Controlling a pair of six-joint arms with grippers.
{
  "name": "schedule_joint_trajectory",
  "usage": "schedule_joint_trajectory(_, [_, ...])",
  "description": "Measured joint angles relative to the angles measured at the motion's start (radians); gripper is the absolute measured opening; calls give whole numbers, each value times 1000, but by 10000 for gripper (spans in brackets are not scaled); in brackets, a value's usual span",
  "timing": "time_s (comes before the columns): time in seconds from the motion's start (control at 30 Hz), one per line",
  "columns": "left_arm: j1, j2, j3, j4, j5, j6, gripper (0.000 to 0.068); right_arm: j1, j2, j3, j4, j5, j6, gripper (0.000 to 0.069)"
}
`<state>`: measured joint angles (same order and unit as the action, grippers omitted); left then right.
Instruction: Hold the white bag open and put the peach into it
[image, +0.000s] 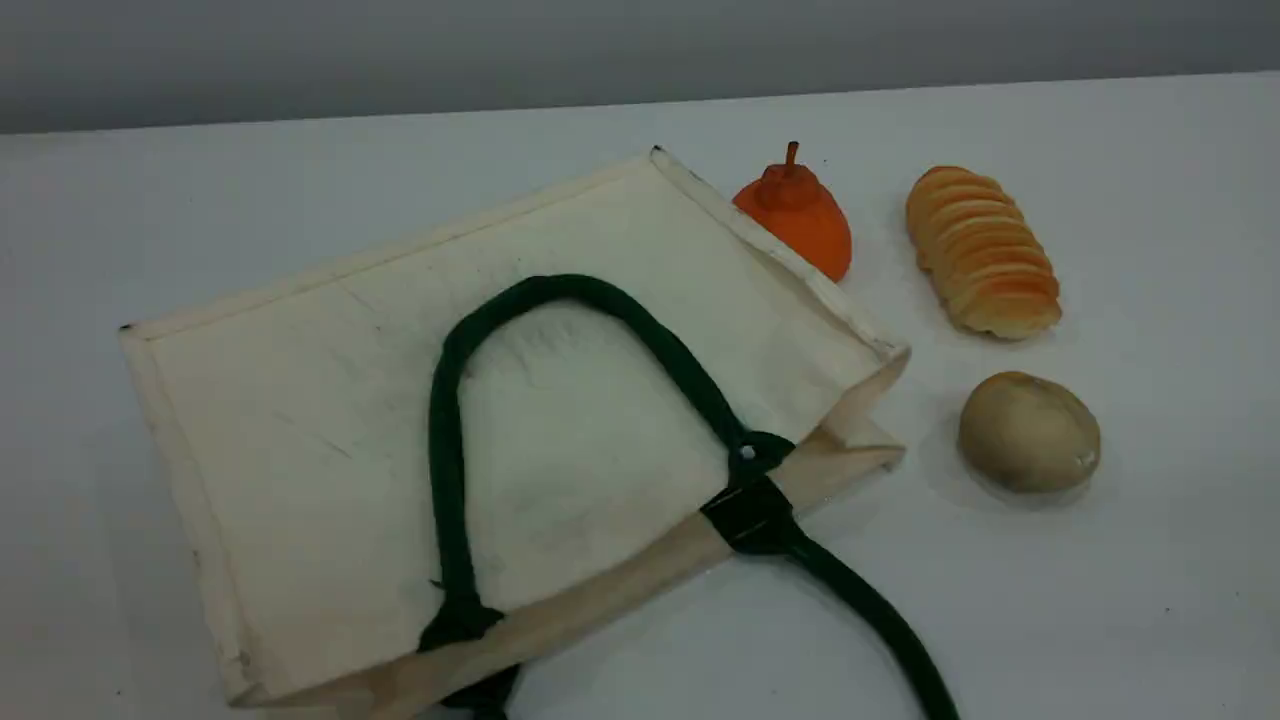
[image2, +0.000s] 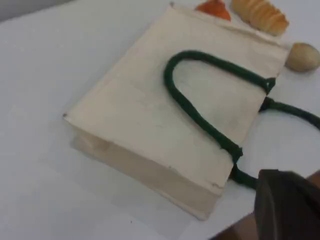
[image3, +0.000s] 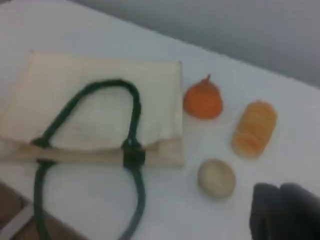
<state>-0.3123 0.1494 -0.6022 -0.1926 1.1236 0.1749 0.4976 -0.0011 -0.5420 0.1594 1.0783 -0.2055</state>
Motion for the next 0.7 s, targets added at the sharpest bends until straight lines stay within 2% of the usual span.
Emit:
schedule_joint_trajectory(0.17, [0,0,52,-2,-52,0,8,0,0,34,3,-7,0,13])
schedule_joint_trajectory(0.53, [0,0,53,13,-60,0,8,0,1,33,3,-5,2,17])
schedule_joint_trajectory(0.7, [0,0,69,86,-24,-45,8,0,1,33,3,-5,3,18])
